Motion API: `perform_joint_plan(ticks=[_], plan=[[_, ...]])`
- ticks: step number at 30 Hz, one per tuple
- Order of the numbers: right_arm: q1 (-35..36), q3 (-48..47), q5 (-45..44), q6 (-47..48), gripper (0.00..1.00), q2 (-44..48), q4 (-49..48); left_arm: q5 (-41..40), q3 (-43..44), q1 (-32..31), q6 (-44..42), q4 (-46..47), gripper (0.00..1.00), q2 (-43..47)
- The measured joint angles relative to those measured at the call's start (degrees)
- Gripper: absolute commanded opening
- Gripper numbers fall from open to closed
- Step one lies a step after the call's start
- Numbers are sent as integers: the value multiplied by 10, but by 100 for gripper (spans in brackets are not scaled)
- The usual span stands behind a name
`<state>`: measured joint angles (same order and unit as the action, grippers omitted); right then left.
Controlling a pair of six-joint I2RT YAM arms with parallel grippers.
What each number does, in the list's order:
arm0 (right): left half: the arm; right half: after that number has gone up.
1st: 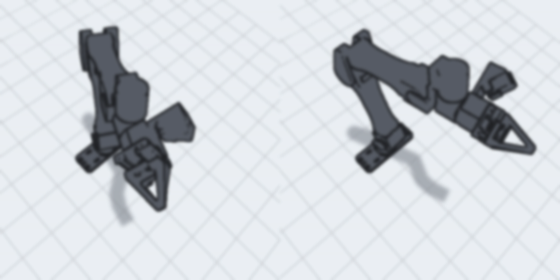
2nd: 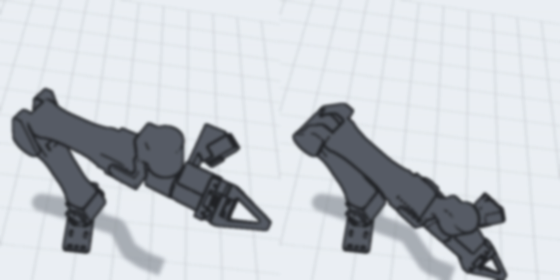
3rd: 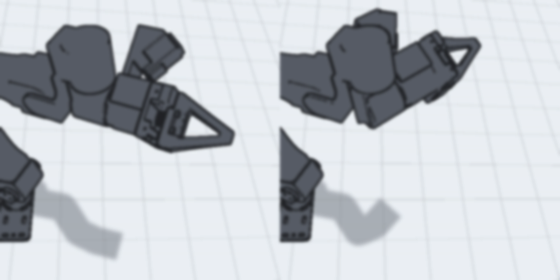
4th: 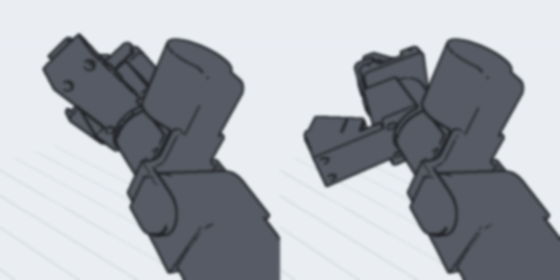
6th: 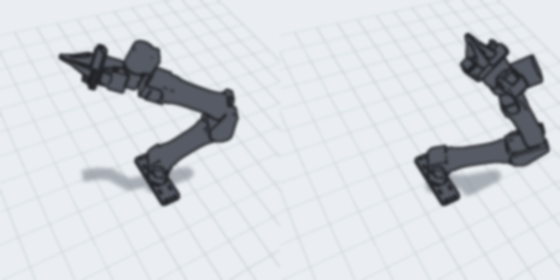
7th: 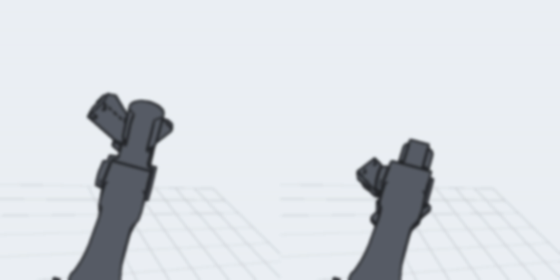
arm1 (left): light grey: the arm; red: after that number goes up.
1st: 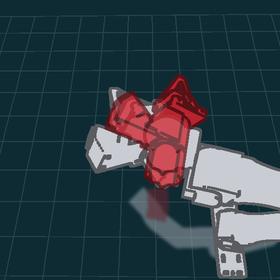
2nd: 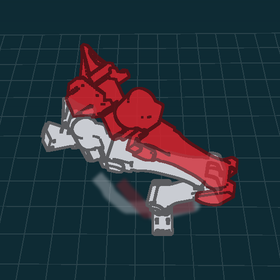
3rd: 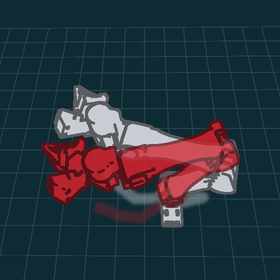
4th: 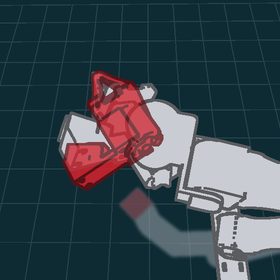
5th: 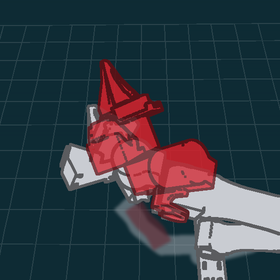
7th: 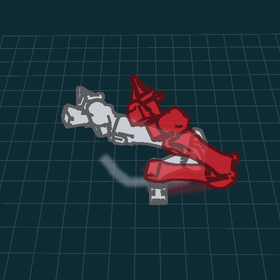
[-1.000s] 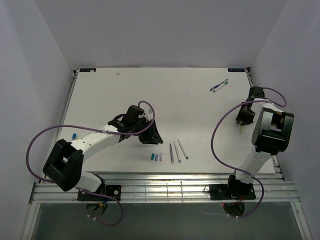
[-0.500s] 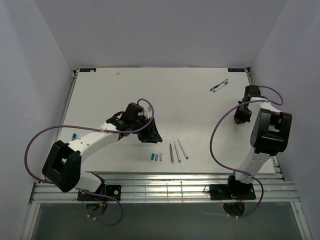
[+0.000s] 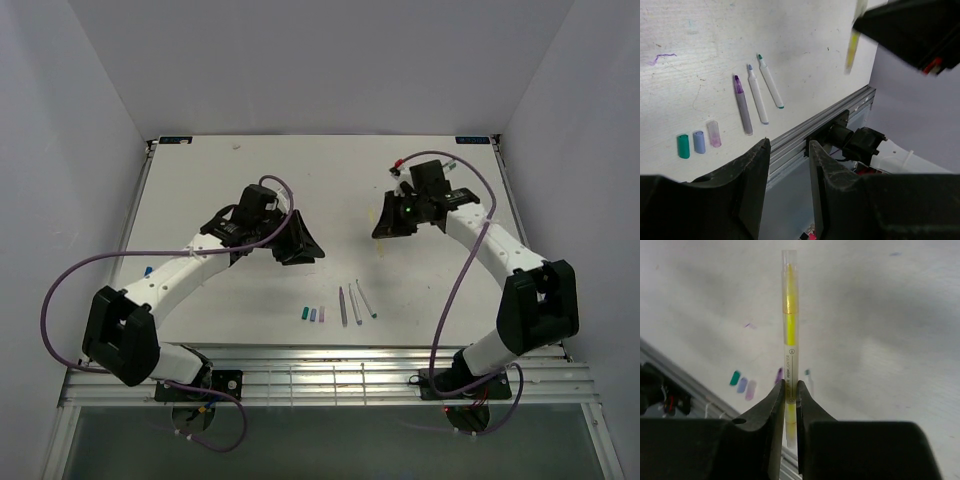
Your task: Open the pen caps
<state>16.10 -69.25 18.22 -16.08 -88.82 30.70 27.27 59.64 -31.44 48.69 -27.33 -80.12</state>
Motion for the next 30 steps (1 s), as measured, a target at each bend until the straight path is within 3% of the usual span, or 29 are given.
perform_joint_plan(ticks=[4,9,30], plan=[[103,40,82,-9,8,41,-2,1,-2,0,40,10,48,16],[170,66,140,-29,8,73,-5,2,-22,0,81,26,50,51],[237,73,195,-80,8,90,-22,-16,-47,0,119,34,50,74]])
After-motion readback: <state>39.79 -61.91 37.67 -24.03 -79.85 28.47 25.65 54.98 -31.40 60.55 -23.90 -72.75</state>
